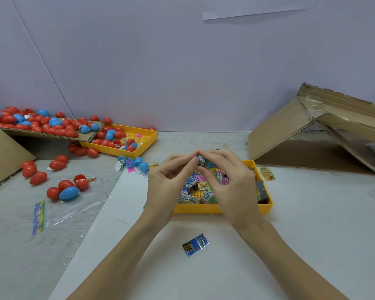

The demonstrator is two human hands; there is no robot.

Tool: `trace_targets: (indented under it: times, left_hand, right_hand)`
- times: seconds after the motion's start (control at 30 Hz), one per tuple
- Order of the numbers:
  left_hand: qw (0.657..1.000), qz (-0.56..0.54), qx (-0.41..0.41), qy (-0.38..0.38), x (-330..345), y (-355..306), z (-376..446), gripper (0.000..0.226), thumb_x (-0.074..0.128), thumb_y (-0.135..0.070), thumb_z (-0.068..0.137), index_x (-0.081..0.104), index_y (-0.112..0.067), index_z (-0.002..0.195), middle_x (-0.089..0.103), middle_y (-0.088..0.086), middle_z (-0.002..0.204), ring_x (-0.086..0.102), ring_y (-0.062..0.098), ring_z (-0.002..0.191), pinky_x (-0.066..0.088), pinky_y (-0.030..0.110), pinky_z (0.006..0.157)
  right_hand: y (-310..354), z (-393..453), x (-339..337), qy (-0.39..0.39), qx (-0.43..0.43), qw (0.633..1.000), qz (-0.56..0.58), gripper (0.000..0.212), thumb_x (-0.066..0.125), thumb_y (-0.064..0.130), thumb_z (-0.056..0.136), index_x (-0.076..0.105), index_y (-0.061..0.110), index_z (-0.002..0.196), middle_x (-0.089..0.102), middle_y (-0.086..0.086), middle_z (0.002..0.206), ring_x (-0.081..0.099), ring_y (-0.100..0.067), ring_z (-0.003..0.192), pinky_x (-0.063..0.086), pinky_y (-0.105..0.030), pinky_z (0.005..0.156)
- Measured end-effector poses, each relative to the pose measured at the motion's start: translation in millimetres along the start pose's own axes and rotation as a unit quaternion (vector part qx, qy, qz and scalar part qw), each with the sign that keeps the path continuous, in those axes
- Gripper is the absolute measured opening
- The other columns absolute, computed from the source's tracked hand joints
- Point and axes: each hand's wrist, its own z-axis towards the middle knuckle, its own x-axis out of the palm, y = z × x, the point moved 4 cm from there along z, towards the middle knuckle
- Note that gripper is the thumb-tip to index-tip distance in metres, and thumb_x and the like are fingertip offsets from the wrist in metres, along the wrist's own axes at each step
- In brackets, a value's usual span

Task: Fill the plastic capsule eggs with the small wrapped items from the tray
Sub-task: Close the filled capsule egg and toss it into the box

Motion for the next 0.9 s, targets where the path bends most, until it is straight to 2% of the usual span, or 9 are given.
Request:
trace_targets:
  times: [0.07,0.2,0.37,0.47,0.6,0.7,0.83,0.9]
  left_hand:
    - [1.0,-0.008,-0.007,0.003,0.7,-0.2,-0.7,0.032,0.073,-0.031,0.088,0.078,-0.015,0.115,0.075,0.005,0.111,0.069,0.024,0.113,0.055,0.04,0.097]
    - [1.0,-0.02,-0.009,0.005,4.6,-2.6,-1.5,0.033,0.077,-0.029,0.084,0.078,-0.018,0.115,0.076,0.005,0.112,0.071,0.018,0.111,0.056,0.022,0.087]
    - [0.994,-0.077,-0.071,-0.005,5.4,5.1,-0.6,0.036,0.079,-0.027,0.08,0.078,-0.016,0.114,0.072,0.012,0.117,0.067,0.024,0.118,0.055,0.035,0.099]
    - [0.993,-0.085,-0.076,-0.008,6.4,4.9,-1.1,0.035,0.078,-0.028,0.08,0.079,-0.018,0.113,0.073,0.011,0.117,0.067,0.023,0.118,0.054,0.035,0.099]
    - [0.998,-0.029,-0.044,-0.017,2.6,1.3,-1.2,0.027,0.072,-0.028,0.09,0.077,-0.023,0.116,0.076,0.004,0.114,0.07,0.022,0.114,0.058,0.034,0.095]
    - [1.0,0.012,-0.018,-0.014,1.4,-3.1,-0.7,0.026,0.07,-0.033,0.094,0.07,-0.028,0.119,0.076,0.002,0.11,0.072,0.022,0.107,0.06,0.031,0.089]
    - [0.999,0.03,-0.026,0.001,3.4,-3.2,-0.5,0.021,0.073,-0.035,0.089,0.071,-0.022,0.105,0.076,-0.001,0.102,0.072,0.015,0.102,0.056,0.019,0.081]
    - [0.999,0.017,-0.051,0.005,1.9,-0.9,0.3,0.023,0.074,-0.033,0.087,0.072,-0.018,0.104,0.076,0.0,0.102,0.072,0.014,0.102,0.055,0.018,0.081]
  right_hand:
    - [1.0,-1.6,1.1,-0.004,0.005,1.0,-0.004,0.035,0.077,0.013,0.089,0.072,0.007,0.123,0.069,-0.006,0.109,0.064,-0.01,0.102,0.05,-0.015,0.093]
    - [1.9,-3.2,2.9,-0.002,0.01,1.0,-0.011,0.034,0.076,0.009,0.091,0.07,0.007,0.124,0.067,-0.006,0.11,0.064,-0.014,0.102,0.052,-0.021,0.092]
    - [1.0,-3.3,5.9,0.014,0.02,1.0,-0.004,0.038,0.076,0.008,0.091,0.068,0.006,0.127,0.067,-0.006,0.114,0.064,-0.015,0.106,0.051,-0.024,0.095]
    - [-0.2,-2.9,5.8,0.016,0.021,1.0,0.002,0.038,0.077,0.01,0.09,0.067,0.006,0.127,0.068,-0.006,0.114,0.064,-0.014,0.106,0.052,-0.023,0.094]
    - [0.3,-3.6,6.4,0.013,0.023,1.0,0.004,0.035,0.076,0.016,0.09,0.067,0.005,0.122,0.068,-0.004,0.112,0.065,-0.012,0.103,0.055,-0.025,0.09]
    - [-0.8,-4.0,7.4,0.015,0.039,0.999,-0.004,0.034,0.077,0.014,0.089,0.068,0.006,0.121,0.067,-0.004,0.112,0.065,-0.014,0.103,0.056,-0.03,0.09]
    - [-0.7,-4.4,8.4,0.029,0.033,0.999,-0.017,0.033,0.077,0.01,0.089,0.067,0.007,0.12,0.066,-0.004,0.113,0.063,-0.014,0.103,0.054,-0.026,0.09]
    - [-0.8,-5.0,9.1,0.036,0.031,0.999,-0.019,0.032,0.077,0.007,0.089,0.067,0.007,0.12,0.065,-0.005,0.113,0.063,-0.014,0.103,0.053,-0.025,0.091]
